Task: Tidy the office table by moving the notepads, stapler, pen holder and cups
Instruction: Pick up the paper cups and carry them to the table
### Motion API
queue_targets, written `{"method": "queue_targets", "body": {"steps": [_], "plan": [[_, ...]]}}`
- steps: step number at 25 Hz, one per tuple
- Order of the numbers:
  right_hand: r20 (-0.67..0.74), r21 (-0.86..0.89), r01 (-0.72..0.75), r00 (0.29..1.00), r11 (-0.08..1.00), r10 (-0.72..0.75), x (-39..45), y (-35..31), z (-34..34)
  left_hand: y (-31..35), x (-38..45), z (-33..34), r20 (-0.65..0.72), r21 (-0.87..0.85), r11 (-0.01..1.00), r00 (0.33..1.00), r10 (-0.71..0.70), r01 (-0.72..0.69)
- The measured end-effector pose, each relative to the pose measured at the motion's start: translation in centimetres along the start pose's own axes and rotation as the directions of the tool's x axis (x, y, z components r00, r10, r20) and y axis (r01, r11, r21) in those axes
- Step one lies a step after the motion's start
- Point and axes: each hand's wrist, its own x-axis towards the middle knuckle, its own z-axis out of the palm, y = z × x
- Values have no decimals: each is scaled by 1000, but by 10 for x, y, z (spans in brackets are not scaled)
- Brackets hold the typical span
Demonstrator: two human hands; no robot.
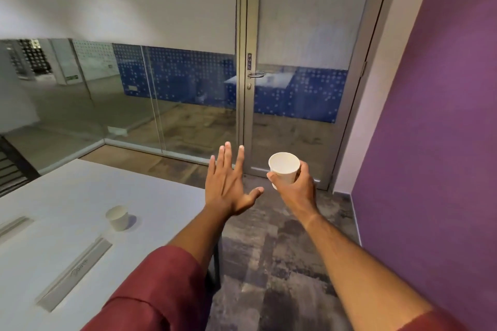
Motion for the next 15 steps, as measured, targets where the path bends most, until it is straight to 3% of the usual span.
{"method": "queue_targets", "body": {"steps": [15], "plan": [[0,-4,-52,999,999,52,214,63,80,-20,197,107,18,76,997,999,-34,33]]}}
